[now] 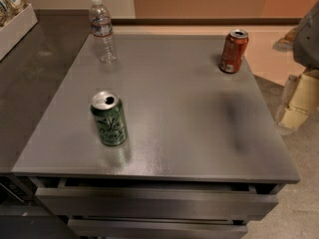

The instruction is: Move coke can near water bottle

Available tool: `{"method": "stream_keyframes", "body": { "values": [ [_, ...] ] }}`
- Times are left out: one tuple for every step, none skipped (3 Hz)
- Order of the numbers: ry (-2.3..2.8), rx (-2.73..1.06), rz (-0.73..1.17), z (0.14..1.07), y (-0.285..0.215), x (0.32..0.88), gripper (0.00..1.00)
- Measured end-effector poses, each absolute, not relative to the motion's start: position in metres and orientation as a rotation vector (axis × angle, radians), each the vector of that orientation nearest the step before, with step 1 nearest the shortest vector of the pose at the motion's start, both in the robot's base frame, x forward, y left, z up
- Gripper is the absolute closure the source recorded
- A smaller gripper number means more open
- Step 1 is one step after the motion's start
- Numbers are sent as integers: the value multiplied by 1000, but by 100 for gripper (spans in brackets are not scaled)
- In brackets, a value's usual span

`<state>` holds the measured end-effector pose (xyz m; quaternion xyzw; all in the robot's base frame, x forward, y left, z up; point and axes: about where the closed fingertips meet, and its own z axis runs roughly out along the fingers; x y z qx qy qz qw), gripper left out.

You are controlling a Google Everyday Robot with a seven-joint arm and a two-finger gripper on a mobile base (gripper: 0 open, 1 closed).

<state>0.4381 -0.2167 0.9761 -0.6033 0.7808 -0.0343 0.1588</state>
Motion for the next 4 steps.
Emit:
{"method": "stream_keyframes", "body": {
  "values": [
    [2232,-1725,-98,976,-217,438,0],
    [2225,-1708,-89,977,-216,442,0],
    [2235,-1631,-54,974,-218,458,0],
    [2241,-1513,-12,970,-223,486,0]
  ]
}}
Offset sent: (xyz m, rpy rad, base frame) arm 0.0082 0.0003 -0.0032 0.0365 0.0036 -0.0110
